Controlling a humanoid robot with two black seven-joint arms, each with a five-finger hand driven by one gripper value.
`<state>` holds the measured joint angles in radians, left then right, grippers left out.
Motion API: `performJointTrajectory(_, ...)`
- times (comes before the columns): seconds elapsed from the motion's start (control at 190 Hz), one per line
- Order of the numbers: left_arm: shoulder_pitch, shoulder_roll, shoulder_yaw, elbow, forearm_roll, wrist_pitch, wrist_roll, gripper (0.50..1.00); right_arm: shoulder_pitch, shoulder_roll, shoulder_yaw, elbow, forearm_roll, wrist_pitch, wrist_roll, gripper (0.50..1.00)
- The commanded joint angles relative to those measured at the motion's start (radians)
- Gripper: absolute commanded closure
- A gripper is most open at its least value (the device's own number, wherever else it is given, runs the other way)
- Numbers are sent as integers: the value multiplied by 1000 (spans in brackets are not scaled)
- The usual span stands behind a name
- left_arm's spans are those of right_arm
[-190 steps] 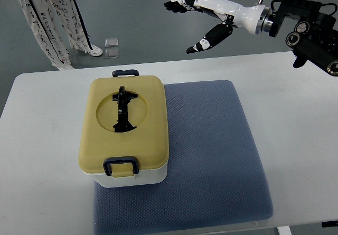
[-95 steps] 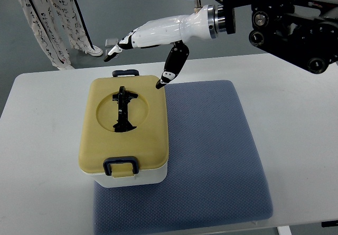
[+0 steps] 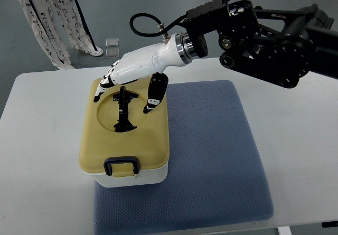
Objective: Open white storage box with right hand
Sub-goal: 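Lower the right hand and close its fingers around the black lid handle, then lift the yellow lid off the box with the right hand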
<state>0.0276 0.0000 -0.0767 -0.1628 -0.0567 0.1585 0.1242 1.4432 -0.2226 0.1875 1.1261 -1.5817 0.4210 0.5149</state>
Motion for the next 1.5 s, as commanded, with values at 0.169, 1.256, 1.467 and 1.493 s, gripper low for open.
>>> performJointTrajectory(0.169,0,0,0,0,0,1,0,500,-10,16,1,1,-4,-4,-3,703)
performJointTrajectory(1.256,0,0,0,0,0,0,0,500,-32,48,15,-2,-6,-7,7,1000)
performJointTrajectory(1.467,0,0,0,0,0,-1,0,500,-14,49,26,-5,12,-7,11,1000)
performJointTrajectory(1.493,0,0,0,0,0,1,0,500,-12,49,29,-5,14,-7,11,1000)
